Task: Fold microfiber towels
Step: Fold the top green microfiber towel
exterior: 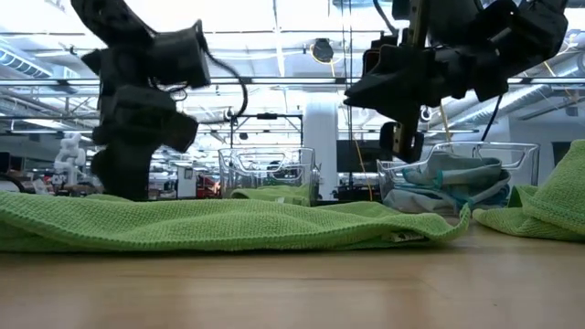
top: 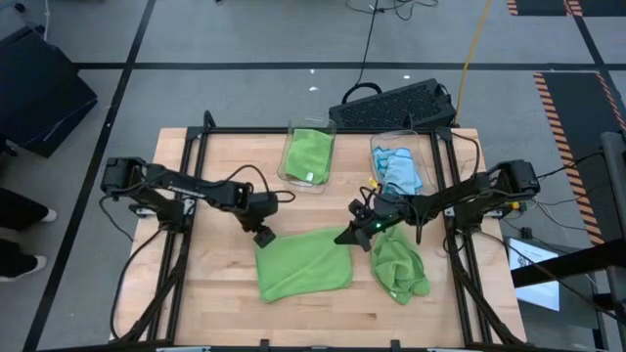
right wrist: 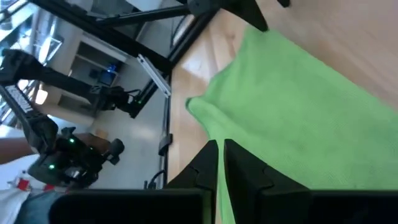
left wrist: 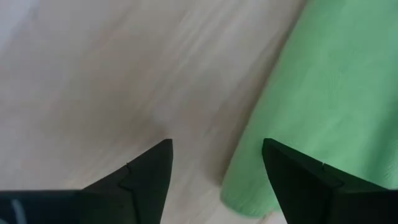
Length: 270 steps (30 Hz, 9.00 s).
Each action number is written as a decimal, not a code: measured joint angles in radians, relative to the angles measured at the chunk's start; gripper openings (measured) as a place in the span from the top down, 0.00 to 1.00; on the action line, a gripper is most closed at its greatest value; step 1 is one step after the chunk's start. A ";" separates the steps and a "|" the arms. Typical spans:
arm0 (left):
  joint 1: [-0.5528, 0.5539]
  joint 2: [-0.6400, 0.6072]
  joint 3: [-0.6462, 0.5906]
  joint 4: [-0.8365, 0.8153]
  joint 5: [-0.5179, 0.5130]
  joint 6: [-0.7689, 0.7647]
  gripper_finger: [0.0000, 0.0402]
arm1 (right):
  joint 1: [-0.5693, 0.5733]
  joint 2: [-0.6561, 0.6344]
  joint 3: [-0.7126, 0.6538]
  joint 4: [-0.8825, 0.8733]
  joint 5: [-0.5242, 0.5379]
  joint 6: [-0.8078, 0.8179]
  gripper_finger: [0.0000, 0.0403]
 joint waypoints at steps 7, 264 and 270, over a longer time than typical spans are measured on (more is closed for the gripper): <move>0.017 0.023 -0.023 0.019 0.103 0.060 0.37 | -0.001 -0.004 0.000 0.002 0.004 0.076 0.96; -0.294 -0.219 -0.022 0.143 -0.439 -0.450 0.73 | -0.006 0.126 0.387 -0.655 0.127 0.393 0.42; -0.350 -0.074 -0.105 0.782 -0.469 -0.327 0.79 | -0.040 0.124 0.386 -0.727 0.052 0.238 0.47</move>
